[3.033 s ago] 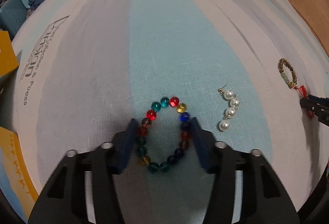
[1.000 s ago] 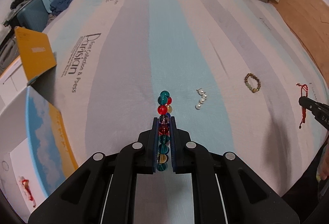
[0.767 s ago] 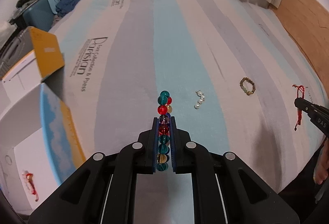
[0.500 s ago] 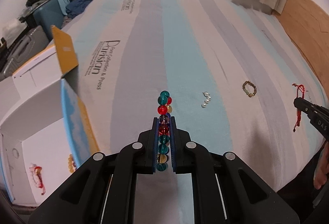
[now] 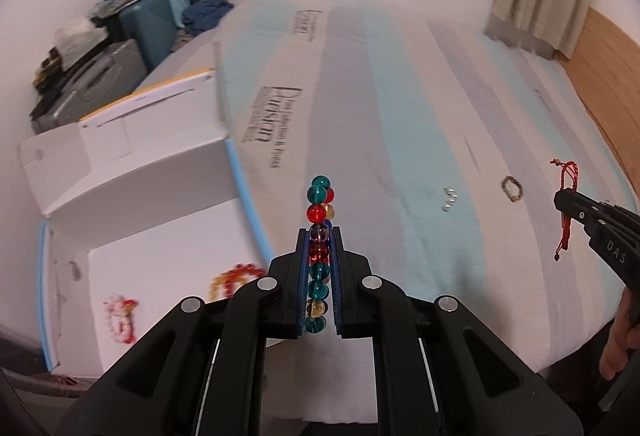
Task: Organize jewelry
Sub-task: 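Carry the glass bead and red cord bracelets into the white box with both tools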
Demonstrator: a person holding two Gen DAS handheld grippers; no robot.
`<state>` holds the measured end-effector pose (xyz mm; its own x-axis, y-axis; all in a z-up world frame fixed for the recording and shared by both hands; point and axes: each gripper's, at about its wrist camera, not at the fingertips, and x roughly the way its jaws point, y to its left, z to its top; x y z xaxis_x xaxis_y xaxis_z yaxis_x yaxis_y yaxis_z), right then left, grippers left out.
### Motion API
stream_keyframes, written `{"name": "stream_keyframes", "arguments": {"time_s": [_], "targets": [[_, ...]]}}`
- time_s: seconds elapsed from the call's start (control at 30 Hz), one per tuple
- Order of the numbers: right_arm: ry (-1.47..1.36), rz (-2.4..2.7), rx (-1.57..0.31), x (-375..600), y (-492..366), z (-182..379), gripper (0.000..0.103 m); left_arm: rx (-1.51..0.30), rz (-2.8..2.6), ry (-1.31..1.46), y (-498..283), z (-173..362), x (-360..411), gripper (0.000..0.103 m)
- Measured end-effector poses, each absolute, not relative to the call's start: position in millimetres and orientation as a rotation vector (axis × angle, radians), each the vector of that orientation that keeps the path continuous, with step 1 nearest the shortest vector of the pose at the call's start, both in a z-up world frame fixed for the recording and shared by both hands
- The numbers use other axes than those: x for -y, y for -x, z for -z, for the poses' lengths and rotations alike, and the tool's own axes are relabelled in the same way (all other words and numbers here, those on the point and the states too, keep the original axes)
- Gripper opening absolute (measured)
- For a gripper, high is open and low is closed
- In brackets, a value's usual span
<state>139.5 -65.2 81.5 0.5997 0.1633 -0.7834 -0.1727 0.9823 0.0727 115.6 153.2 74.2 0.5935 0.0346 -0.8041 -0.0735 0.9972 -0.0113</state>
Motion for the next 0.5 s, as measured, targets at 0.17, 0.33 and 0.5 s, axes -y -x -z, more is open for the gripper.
{"name": "stream_keyframes", "arguments": {"time_s": [0.17, 0.33, 0.5], "targets": [[0.04, -0.258, -0.891, 19.9, -132.8, -92.3, 0.009, -0.923, -0.116, 0.066, -96.1, -83.3, -190.4, 0.009], [0.072, -0.321, -0.884, -27.5, -127.2, -98.1, 0.009, -0.926, -0.165, 0.09, -80.2, -85.7, -225.1, 0.009], [0.094, -0.39, -0.878, -73.8, -121.9, -102.9, 0.009, -0.934, -0.217, 0.123, -69.3, -86.0, -261.9, 0.009]]}}
